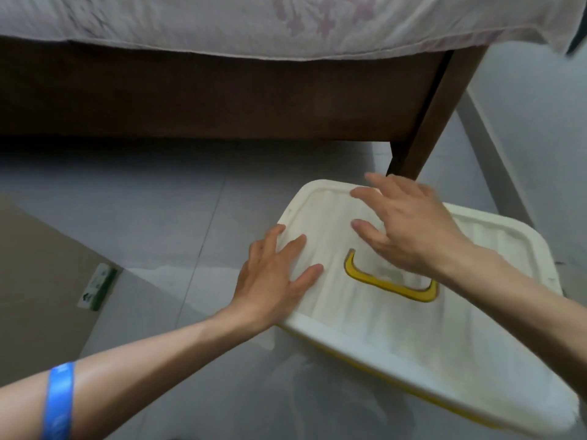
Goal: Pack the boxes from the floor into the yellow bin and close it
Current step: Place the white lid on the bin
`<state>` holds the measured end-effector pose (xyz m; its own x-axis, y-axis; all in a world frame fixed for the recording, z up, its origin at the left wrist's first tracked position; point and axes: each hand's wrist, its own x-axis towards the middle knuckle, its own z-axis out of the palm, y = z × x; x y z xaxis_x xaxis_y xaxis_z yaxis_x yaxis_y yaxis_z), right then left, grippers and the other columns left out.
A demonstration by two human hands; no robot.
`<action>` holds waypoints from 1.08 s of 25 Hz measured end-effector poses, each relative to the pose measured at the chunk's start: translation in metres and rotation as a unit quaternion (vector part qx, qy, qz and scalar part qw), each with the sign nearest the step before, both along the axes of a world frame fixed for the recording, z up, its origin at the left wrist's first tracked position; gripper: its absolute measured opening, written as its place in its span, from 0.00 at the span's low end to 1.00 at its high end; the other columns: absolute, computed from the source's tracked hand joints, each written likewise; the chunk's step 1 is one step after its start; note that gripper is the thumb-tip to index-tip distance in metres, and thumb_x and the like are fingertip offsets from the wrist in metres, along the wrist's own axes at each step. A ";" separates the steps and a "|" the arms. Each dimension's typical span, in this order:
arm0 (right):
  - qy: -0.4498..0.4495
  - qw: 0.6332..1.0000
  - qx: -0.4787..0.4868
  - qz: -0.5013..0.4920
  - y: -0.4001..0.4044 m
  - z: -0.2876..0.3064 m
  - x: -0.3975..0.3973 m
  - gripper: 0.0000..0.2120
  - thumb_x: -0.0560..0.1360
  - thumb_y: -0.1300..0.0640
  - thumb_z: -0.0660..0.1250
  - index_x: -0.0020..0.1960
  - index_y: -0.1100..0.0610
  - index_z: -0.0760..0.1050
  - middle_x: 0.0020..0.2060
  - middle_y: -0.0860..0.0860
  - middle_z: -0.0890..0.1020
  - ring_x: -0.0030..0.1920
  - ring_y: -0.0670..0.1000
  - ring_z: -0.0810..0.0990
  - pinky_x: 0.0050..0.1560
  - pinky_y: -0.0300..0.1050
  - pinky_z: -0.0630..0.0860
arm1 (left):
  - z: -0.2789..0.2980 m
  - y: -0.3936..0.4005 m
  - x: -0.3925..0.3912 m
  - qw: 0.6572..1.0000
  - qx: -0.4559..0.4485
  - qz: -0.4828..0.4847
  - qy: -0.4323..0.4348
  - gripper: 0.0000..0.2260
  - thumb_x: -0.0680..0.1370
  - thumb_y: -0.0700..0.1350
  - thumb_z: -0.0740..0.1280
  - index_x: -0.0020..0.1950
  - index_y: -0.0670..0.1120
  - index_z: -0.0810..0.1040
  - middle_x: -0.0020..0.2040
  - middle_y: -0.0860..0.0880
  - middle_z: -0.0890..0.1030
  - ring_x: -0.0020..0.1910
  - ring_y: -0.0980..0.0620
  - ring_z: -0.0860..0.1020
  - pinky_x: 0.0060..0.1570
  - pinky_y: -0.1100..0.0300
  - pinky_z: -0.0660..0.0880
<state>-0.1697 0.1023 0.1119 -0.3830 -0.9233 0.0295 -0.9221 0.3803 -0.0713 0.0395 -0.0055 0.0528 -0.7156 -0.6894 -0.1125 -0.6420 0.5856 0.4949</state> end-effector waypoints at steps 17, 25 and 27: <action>-0.071 0.994 0.073 0.028 0.014 -0.062 0.043 0.35 0.71 0.23 0.34 0.76 0.32 0.36 0.79 0.42 0.41 0.78 0.53 0.37 0.73 0.65 0.34 | -0.004 -0.047 -0.007 0.831 0.478 0.226 0.174 0.22 0.71 0.60 0.74 0.59 0.47 0.80 0.49 0.48 0.86 0.47 0.47 0.85 0.52 0.48 0.81; -0.062 0.995 0.063 0.034 0.021 -0.063 0.048 0.33 0.74 0.25 0.39 0.77 0.33 0.43 0.80 0.45 0.47 0.79 0.57 0.43 0.72 0.71 0.41 | -0.002 -0.040 -0.011 0.908 0.316 0.191 0.200 0.07 0.75 0.53 0.72 0.47 0.51 0.84 0.42 0.51 0.85 0.43 0.47 0.84 0.45 0.47 0.82; -0.057 0.996 0.057 0.043 0.022 -0.064 0.051 0.33 0.75 0.26 0.43 0.78 0.36 0.47 0.80 0.47 0.52 0.79 0.59 0.48 0.72 0.73 0.45 | 0.001 -0.035 -0.009 0.902 0.317 0.199 0.215 0.04 0.75 0.51 0.72 0.48 0.53 0.85 0.42 0.51 0.86 0.42 0.47 0.84 0.43 0.49 0.83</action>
<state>-0.1189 0.1244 0.0483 -0.2976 -0.9475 -0.1169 -0.9400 0.3122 -0.1373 0.0309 -0.0402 0.0534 -0.4966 -0.7965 -0.3451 -0.4073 -0.1373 0.9029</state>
